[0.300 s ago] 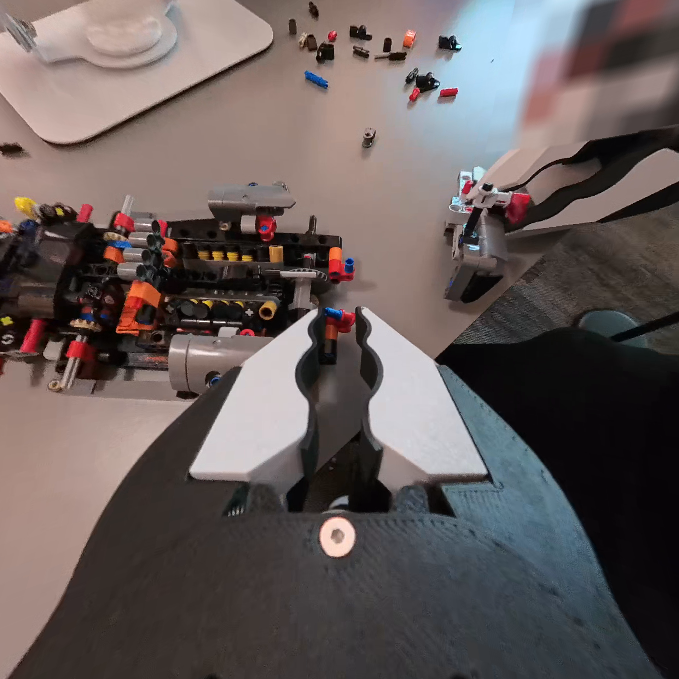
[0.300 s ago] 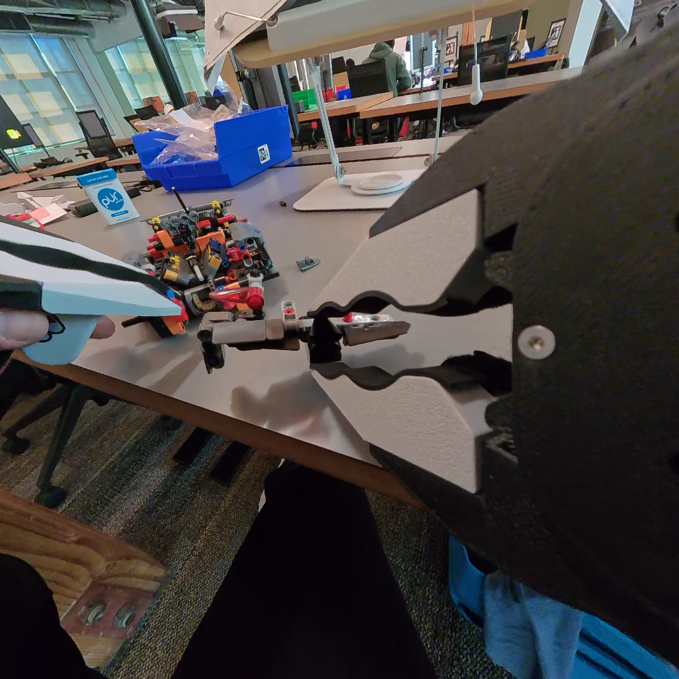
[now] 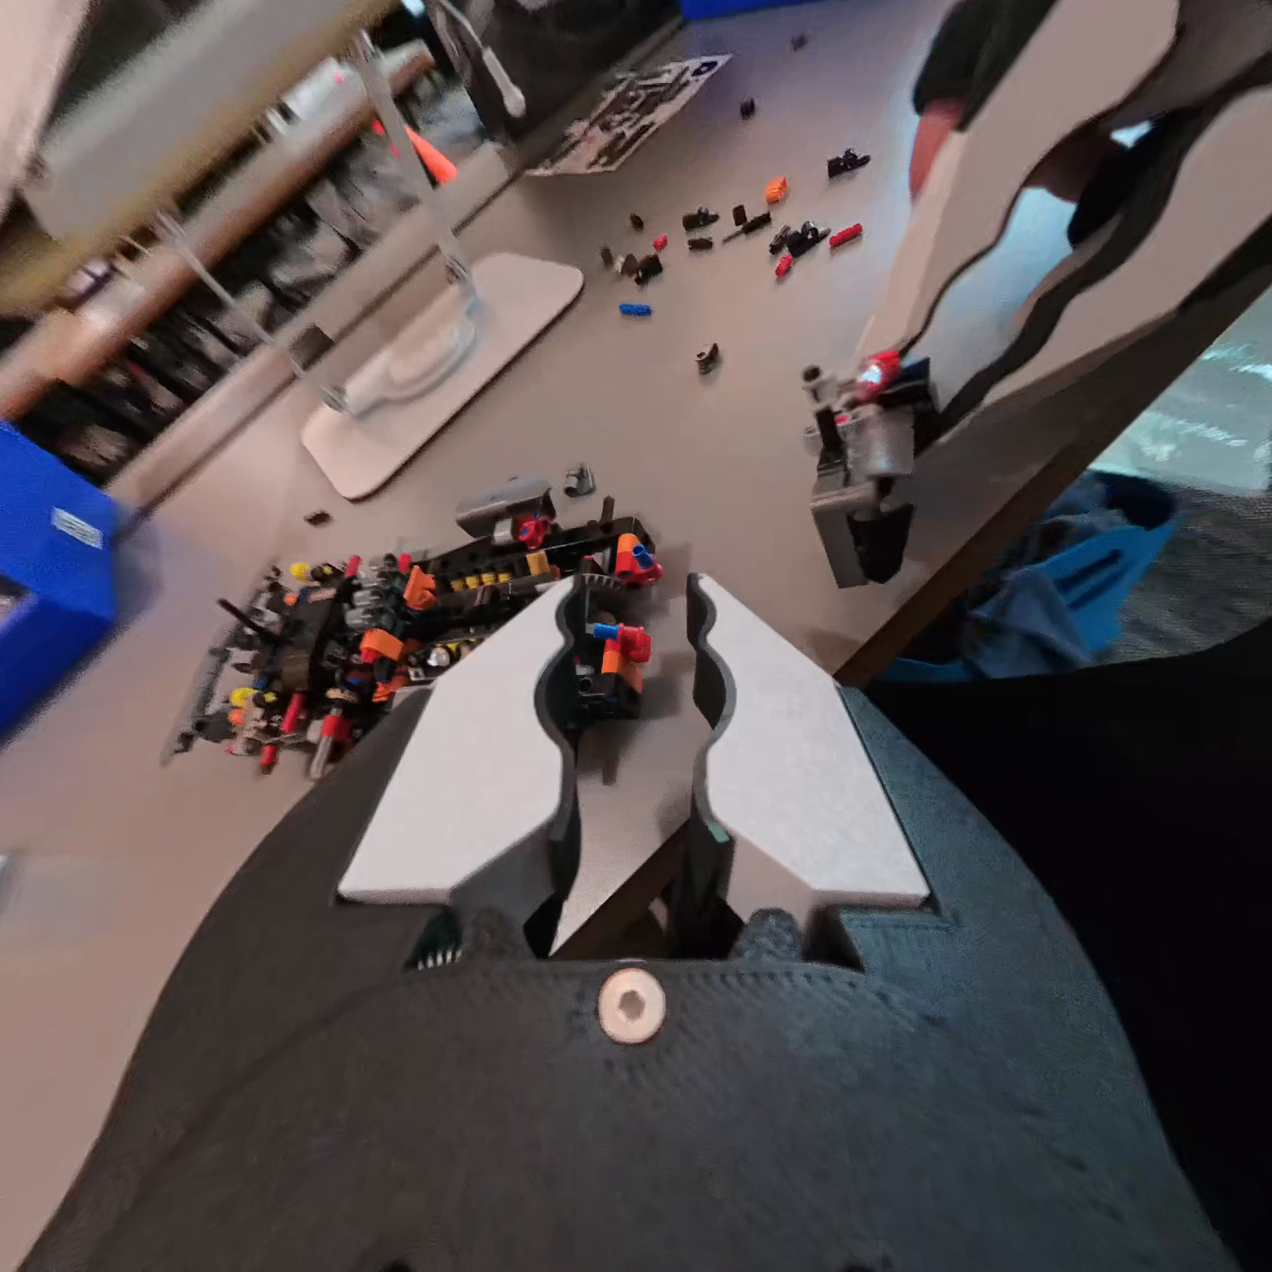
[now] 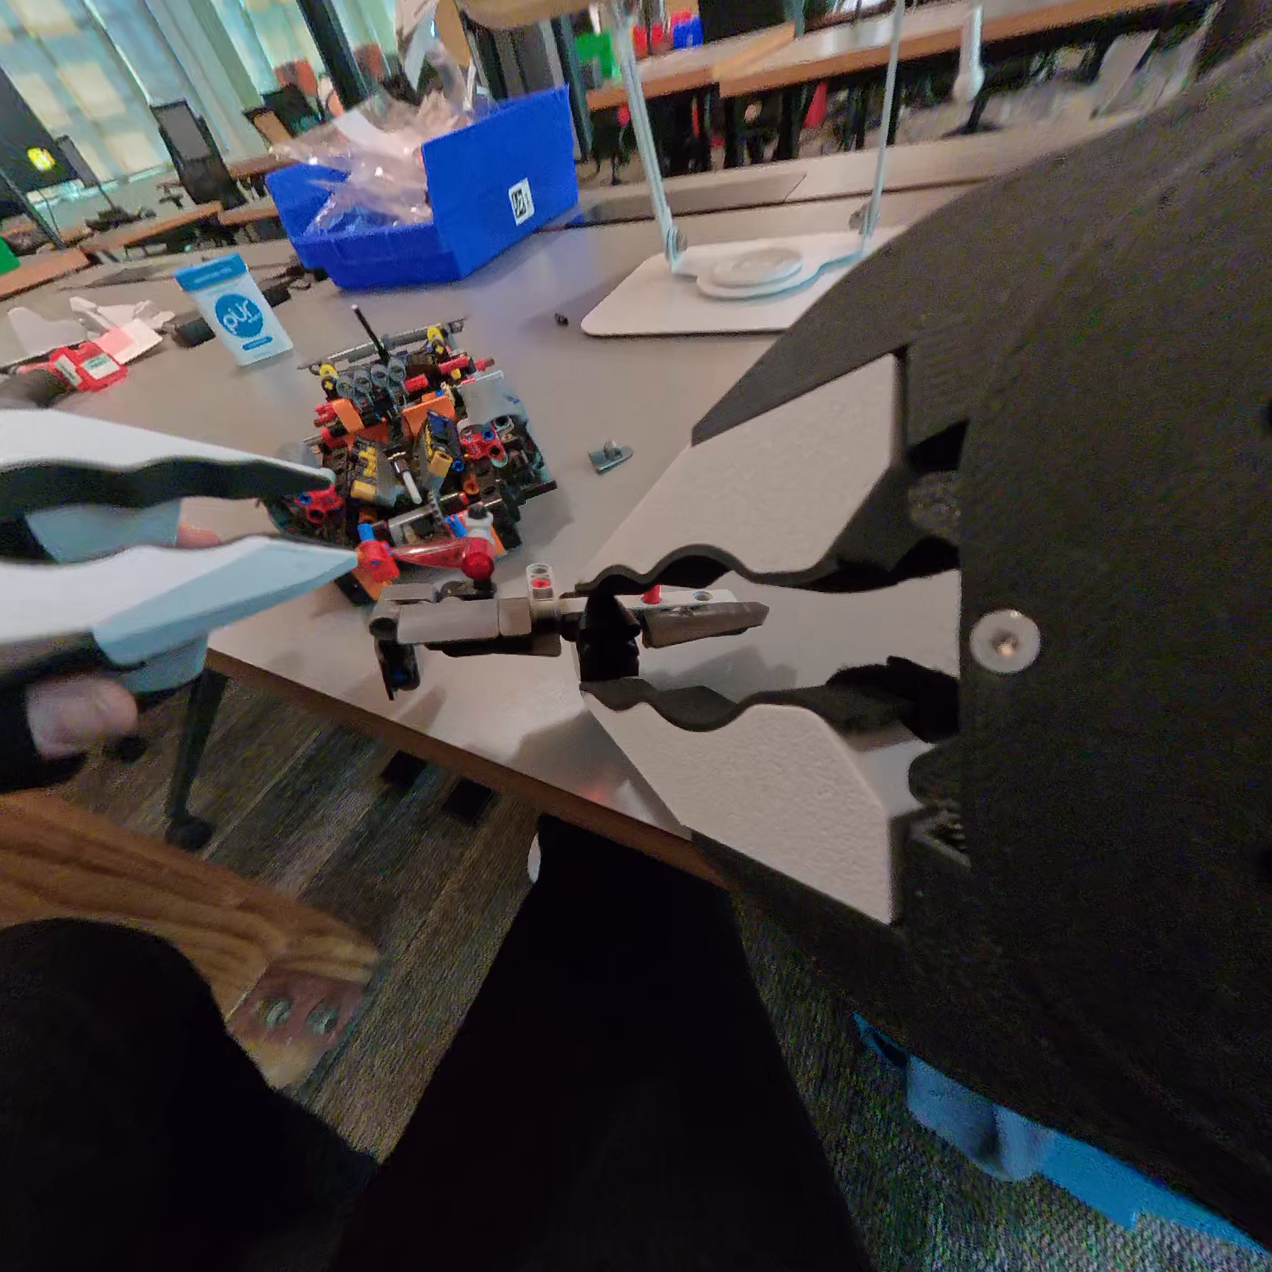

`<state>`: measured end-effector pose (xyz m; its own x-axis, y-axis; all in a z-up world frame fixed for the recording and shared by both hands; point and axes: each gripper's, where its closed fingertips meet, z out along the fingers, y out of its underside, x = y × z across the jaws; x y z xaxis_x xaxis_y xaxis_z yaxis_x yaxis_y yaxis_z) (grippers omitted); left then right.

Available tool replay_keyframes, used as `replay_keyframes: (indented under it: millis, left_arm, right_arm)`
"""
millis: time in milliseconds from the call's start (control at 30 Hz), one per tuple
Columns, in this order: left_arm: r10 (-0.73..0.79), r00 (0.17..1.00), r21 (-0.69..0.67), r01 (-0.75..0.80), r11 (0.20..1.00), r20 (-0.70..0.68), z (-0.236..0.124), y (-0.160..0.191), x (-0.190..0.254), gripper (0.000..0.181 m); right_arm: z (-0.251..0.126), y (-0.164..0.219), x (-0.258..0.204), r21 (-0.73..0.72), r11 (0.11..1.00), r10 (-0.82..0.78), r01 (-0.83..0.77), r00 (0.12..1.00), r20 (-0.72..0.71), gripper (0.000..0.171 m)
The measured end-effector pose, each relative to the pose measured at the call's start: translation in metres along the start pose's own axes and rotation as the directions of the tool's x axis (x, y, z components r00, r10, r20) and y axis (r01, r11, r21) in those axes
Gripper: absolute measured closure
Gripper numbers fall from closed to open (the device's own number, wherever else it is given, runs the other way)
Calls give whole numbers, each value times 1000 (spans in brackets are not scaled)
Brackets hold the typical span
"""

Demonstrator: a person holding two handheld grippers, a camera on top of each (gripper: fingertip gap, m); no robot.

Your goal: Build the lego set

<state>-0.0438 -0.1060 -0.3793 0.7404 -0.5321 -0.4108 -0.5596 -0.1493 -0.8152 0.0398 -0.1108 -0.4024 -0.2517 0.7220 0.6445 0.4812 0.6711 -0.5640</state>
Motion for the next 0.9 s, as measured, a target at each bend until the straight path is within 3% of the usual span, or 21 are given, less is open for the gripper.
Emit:
replay_keyframes:
  millis: [33,167,233,400,600,767,900]
  left_arm:
    - [35,999,3,-36,999,26,-1,0,2,154]
    - [123,976,2,-126,992,181,-5,6,-6,155]
    - [86,976,26,-93,995,202,-7,9,-9,153]
    - [58,952,44,-75,996,300,-15,14,-17,140]
    - [32,910,29,-49,998,413,-21,18,-21,109]
    - [16,878,8,-23,1000,479,-17,16,-29,90]
    - [12,863,-18,-3,1000,505,-11,22,-36,89]
  right_arm:
    - [0,-2,2,15,1000,21,-22,999,23,150]
    - [0,-12,10,64,986,137,-151,973,187,150]
    - [4,-14,18,46,973,205,-227,938,281,150]
    - [18,-24,29,-61,919,354,-390,745,565,150]
    - [34,-43,43,-190,891,406,-412,538,738,150]
    - [45,-44,49,-289,906,411,-311,473,779,150]
    - [49,-47,54,-328,905,417,-271,417,807,150]
